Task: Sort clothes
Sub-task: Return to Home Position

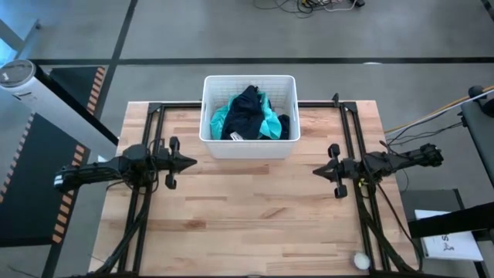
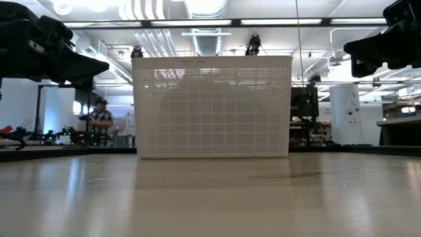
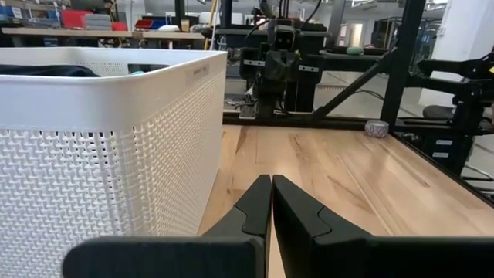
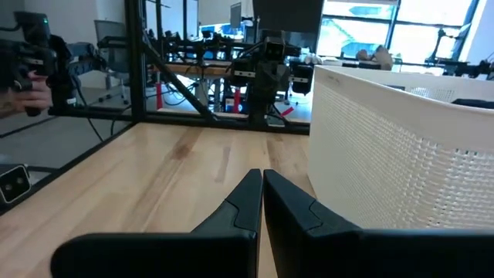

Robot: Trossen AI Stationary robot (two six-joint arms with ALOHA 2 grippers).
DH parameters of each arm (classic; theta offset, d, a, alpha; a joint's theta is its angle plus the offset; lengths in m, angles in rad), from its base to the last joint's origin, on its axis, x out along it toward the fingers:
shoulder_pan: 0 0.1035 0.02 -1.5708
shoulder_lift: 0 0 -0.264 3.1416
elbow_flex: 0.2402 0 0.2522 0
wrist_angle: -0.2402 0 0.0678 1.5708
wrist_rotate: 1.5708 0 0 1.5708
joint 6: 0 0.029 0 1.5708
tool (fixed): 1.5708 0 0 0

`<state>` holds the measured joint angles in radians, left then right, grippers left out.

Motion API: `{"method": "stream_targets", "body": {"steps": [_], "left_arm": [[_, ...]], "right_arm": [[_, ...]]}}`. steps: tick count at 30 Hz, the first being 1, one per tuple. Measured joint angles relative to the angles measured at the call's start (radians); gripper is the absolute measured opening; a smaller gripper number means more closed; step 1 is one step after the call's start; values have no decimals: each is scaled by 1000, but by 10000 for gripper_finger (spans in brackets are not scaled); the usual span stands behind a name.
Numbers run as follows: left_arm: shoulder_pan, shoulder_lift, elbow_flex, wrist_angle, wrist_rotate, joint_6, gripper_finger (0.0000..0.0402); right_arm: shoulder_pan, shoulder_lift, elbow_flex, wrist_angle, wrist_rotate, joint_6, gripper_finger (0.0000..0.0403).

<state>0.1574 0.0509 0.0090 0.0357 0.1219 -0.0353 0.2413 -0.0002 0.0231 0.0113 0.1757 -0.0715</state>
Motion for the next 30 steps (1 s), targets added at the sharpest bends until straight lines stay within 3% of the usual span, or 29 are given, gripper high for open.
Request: {"method": "stream_targets", "body": {"steps": [6, 13, 30], "left_arm": [[0, 7, 0, -1, 0, 4, 0], [0, 7, 0, -1, 0, 4, 0], [0, 5, 0, -2, -2, -9, 0]], "right_arm": [[-24, 0, 0, -2, -7, 6, 0], [-75, 0, -2, -11, -87, 28, 0], [-87, 0, -2, -7, -71, -5, 0]]}}
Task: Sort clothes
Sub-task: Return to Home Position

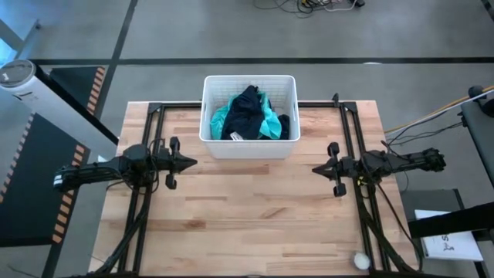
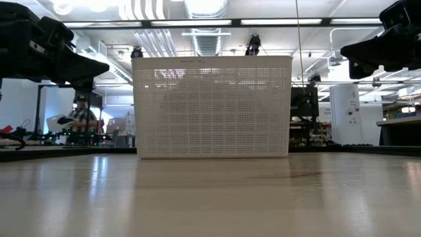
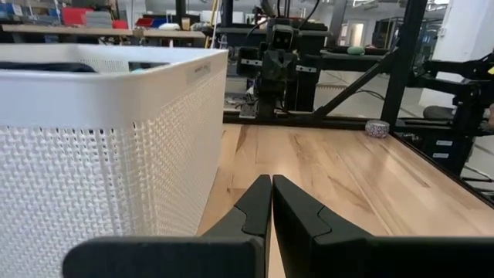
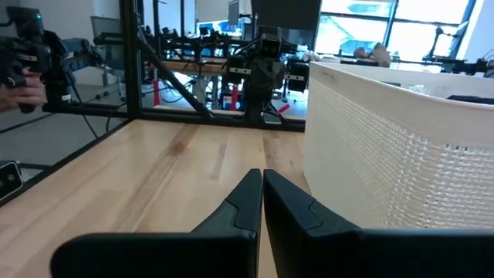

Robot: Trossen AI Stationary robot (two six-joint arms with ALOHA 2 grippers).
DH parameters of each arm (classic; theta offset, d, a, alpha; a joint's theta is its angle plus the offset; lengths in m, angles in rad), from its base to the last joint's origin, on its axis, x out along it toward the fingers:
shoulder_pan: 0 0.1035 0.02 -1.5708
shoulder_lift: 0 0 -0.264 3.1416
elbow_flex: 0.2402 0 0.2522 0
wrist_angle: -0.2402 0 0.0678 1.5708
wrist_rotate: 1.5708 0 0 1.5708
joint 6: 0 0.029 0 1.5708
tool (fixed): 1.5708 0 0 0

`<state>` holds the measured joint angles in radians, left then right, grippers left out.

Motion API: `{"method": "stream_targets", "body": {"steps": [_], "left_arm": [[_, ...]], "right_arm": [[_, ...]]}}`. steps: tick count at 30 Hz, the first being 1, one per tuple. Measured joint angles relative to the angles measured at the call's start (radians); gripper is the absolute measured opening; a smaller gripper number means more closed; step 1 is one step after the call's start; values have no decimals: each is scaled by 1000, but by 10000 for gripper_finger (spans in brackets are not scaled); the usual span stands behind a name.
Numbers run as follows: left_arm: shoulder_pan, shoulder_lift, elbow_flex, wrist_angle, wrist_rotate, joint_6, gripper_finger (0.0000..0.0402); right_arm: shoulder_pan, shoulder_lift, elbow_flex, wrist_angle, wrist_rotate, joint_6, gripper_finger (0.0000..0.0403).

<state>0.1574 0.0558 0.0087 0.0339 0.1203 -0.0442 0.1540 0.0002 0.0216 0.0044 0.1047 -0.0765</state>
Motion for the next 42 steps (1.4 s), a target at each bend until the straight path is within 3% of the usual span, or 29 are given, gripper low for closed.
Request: {"method": "stream_targets", "body": {"steps": [42], "left_arm": [[0, -5, 0, 1, -5, -26, 0]], "right_arm": [[0, 10, 0, 3, 26, -10, 0]]}}
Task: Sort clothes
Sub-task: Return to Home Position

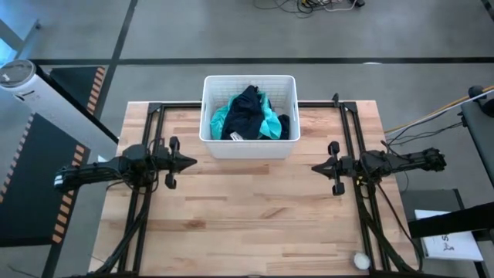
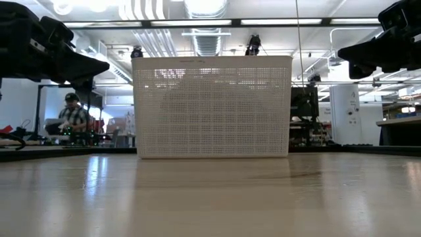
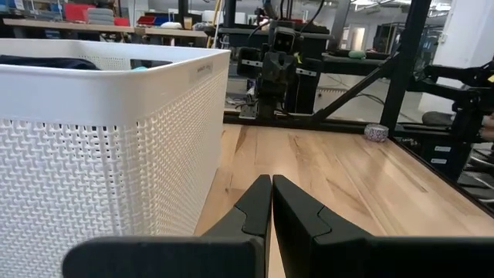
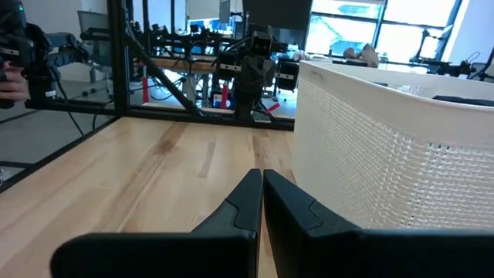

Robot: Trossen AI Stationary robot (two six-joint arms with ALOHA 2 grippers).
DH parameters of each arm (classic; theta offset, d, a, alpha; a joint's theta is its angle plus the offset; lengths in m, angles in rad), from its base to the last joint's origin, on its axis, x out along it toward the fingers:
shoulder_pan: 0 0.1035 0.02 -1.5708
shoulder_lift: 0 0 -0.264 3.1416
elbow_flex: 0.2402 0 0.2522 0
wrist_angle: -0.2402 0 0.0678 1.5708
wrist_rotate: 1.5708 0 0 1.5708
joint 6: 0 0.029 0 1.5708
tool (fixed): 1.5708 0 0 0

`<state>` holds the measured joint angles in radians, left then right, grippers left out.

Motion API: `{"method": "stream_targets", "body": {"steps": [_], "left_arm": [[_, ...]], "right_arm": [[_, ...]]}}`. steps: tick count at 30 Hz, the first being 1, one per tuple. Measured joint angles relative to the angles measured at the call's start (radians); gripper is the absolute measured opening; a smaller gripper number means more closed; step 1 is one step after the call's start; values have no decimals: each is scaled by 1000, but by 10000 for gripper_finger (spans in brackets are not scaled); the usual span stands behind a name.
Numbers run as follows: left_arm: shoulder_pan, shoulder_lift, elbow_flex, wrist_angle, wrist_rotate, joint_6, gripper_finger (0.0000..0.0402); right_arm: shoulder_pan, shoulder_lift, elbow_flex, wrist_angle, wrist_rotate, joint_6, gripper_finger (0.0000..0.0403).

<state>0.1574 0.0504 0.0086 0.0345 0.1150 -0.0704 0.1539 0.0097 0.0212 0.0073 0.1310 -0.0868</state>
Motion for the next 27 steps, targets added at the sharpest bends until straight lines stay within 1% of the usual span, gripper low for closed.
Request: {"method": "stream_targets", "body": {"steps": [27], "left_arm": [[0, 108, 0, 1, 0, 0, 0]], "right_arm": [[0, 0, 0, 4, 1, 8, 0]]}}
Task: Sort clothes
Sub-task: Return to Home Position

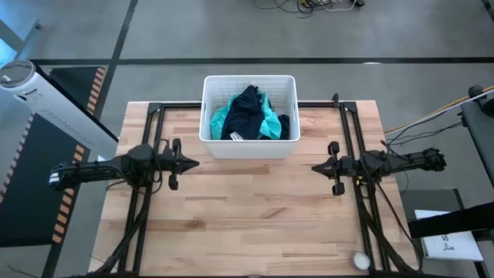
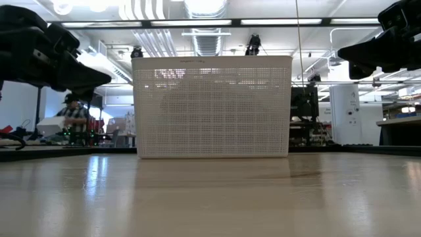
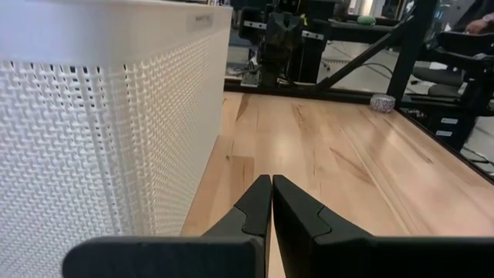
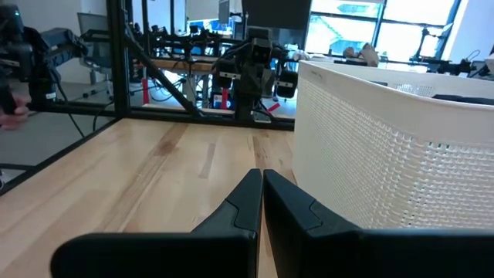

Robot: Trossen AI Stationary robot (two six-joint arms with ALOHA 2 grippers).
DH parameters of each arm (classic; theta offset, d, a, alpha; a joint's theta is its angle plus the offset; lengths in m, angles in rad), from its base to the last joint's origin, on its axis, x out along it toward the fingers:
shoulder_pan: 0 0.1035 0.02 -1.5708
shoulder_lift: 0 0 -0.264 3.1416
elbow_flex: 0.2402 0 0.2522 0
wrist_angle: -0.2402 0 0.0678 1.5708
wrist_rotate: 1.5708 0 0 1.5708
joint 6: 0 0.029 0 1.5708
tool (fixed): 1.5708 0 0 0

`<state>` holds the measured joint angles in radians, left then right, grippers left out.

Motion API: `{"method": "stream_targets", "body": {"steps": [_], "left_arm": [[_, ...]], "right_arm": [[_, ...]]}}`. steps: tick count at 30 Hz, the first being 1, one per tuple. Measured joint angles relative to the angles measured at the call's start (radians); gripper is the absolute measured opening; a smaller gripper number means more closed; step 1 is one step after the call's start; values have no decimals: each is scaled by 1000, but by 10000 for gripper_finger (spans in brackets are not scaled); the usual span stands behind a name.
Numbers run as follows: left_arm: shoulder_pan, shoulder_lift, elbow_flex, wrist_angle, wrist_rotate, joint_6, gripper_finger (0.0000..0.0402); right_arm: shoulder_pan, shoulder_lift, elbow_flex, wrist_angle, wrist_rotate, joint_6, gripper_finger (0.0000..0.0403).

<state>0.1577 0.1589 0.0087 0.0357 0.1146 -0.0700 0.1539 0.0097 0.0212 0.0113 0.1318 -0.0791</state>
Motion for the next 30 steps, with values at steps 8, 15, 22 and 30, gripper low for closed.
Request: {"method": "stream_targets", "body": {"steps": [8, 15, 22, 30], "left_arm": [[0, 34, 0, 0, 0, 0, 3], [0, 61, 0, 0, 0, 0, 13], [0, 84, 0, 1, 0, 0, 18], [0, 108, 0, 1, 0, 0, 23]], "right_arm": [[0, 0, 0, 0, 0, -1, 0], [0, 0, 0, 0, 0, 0, 0], [0, 0, 0, 1, 0, -2, 0], [0, 0, 0, 1, 0, -1, 0]]}}
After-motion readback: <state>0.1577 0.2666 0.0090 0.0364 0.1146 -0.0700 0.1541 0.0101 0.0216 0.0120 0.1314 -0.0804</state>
